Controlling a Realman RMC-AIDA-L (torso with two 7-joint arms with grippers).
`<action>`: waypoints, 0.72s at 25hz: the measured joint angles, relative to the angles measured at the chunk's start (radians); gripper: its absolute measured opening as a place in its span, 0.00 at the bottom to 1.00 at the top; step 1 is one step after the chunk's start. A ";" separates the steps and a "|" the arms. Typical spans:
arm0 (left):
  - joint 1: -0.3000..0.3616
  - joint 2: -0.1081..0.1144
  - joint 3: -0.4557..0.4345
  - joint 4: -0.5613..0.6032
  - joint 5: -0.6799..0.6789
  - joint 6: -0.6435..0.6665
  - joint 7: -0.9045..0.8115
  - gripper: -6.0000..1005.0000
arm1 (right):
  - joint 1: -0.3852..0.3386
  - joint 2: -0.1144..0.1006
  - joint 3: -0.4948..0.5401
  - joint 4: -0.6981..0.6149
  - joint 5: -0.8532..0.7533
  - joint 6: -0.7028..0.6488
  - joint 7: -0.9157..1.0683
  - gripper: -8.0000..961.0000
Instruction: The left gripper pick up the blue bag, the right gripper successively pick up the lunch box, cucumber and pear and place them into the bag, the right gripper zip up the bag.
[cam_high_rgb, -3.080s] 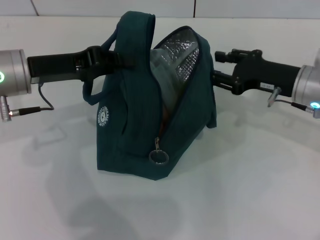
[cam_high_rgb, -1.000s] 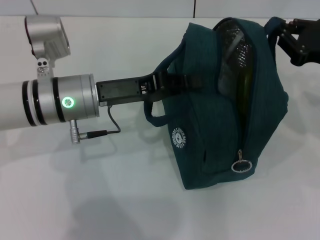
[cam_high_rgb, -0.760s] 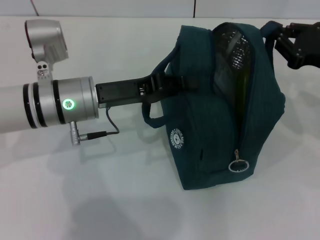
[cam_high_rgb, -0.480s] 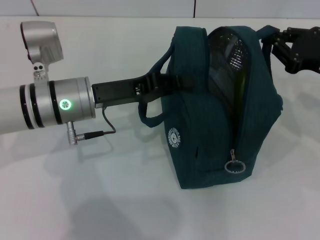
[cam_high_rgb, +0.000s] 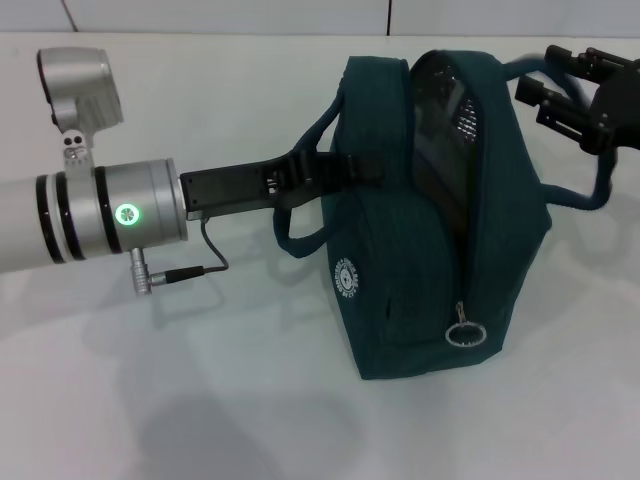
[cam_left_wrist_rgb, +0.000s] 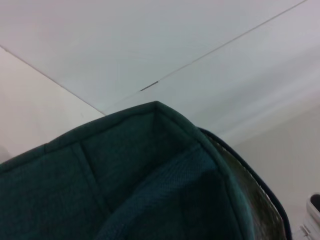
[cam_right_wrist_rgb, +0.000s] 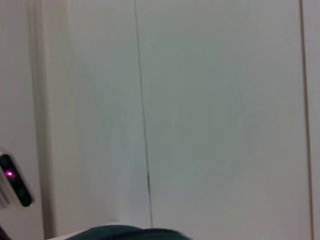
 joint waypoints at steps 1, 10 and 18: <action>0.001 0.000 -0.001 0.000 0.000 0.000 0.000 0.10 | -0.001 -0.001 0.000 0.000 0.000 -0.006 0.000 0.39; 0.007 0.000 -0.002 0.000 0.000 -0.001 0.000 0.10 | -0.051 -0.014 0.035 -0.012 -0.001 -0.097 -0.002 0.60; 0.010 -0.001 -0.004 0.000 -0.009 0.001 0.000 0.10 | -0.061 -0.025 0.036 -0.033 -0.215 -0.492 -0.034 0.80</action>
